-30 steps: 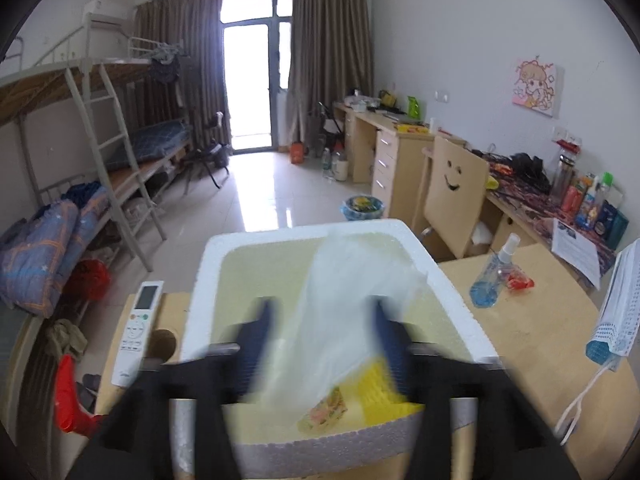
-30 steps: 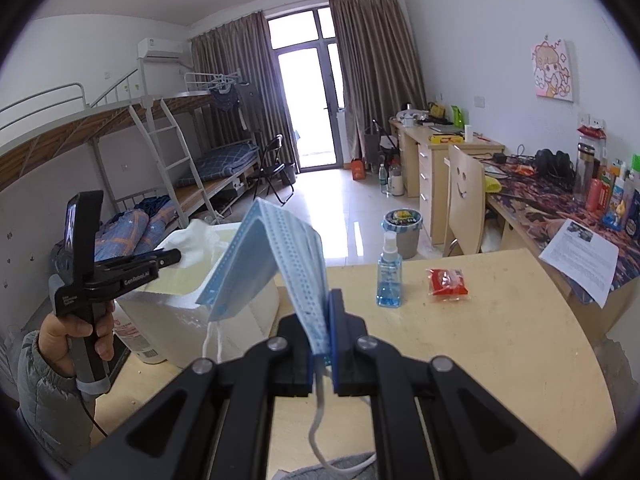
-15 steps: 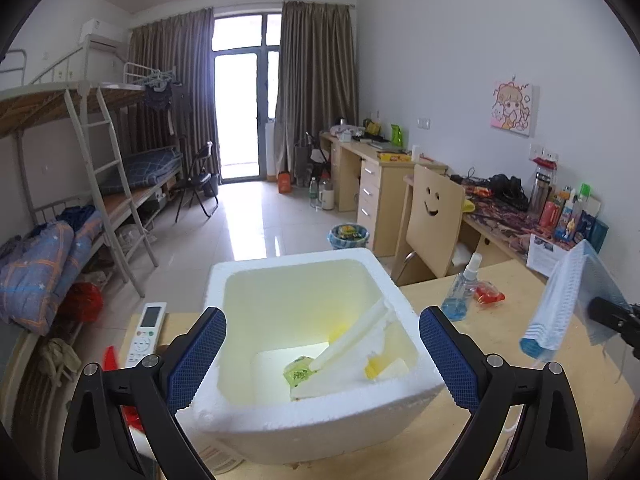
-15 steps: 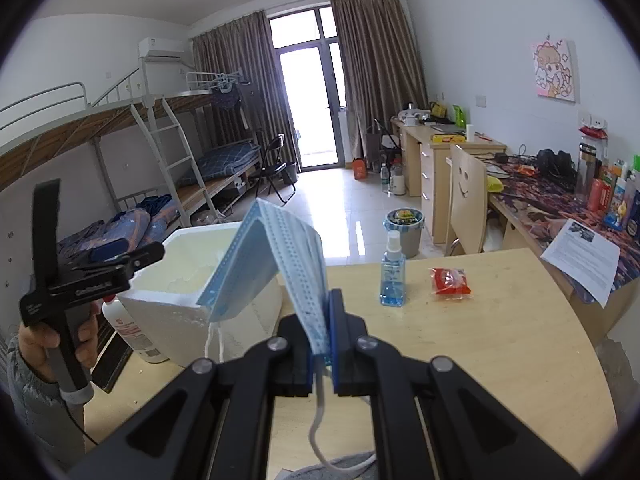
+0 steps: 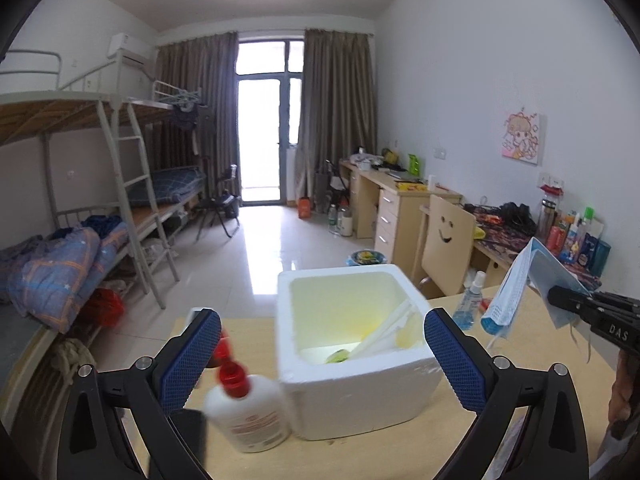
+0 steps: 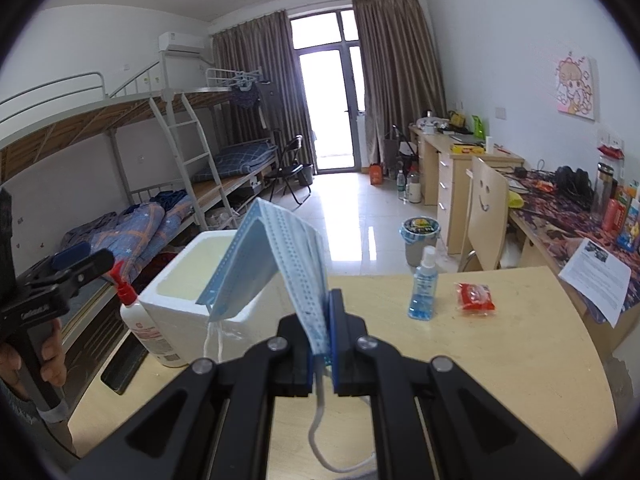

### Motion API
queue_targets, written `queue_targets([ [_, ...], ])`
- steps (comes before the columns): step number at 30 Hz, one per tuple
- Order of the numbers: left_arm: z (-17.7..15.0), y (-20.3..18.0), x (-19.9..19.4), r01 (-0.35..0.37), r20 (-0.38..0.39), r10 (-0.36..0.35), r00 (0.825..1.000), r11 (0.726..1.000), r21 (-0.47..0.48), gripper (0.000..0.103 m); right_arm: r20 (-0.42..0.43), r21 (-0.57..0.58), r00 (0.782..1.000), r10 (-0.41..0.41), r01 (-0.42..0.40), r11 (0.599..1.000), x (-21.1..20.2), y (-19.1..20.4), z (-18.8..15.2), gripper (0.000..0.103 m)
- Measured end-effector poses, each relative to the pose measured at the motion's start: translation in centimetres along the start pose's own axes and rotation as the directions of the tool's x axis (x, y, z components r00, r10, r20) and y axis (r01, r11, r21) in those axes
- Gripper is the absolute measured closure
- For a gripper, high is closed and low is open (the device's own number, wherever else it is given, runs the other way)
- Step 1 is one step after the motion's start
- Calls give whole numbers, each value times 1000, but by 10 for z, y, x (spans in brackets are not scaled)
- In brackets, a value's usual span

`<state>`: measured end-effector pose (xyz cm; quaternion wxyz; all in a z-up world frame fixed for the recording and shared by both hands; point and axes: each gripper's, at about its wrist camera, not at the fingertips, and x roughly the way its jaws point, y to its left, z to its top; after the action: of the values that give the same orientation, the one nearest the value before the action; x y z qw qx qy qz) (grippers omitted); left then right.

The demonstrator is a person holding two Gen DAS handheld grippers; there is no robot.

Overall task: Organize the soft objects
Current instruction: 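Open the left gripper to drop the tissue into the foam box, then lower the blue mask into the foam box and open the right gripper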

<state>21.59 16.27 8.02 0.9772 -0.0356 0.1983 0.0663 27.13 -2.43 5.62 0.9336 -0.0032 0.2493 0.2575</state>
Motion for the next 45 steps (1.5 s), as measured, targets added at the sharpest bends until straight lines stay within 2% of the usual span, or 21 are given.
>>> queue_targets([
  [8, -14, 28, -26, -62, 18, 63, 998, 998, -30, 1, 3, -44, 999, 38, -38, 998, 13, 30, 11, 94],
  [17, -33, 44, -43, -127, 37, 129, 991, 991, -50, 1, -15, -79, 997, 81, -82, 993, 39, 57, 21, 94],
  [30, -49, 67, -60, -168, 30, 171, 985, 982, -90, 1, -77, -98, 989, 127, -135, 986, 89, 91, 29, 94],
  [42, -61, 78, -60, -185, 12, 187, 982, 975, -120, 1, -170, -58, 978, 124, -135, 989, 124, 92, 25, 94],
  [44, -62, 78, -57, -185, 6, 187, 982, 975, -120, 1, -190, -58, 975, 114, -127, 990, 129, 92, 25, 85],
  [45, -62, 80, -56, -184, 4, 186, 983, 976, -120, 1, -197, -53, 974, 113, -126, 991, 132, 92, 25, 74],
])
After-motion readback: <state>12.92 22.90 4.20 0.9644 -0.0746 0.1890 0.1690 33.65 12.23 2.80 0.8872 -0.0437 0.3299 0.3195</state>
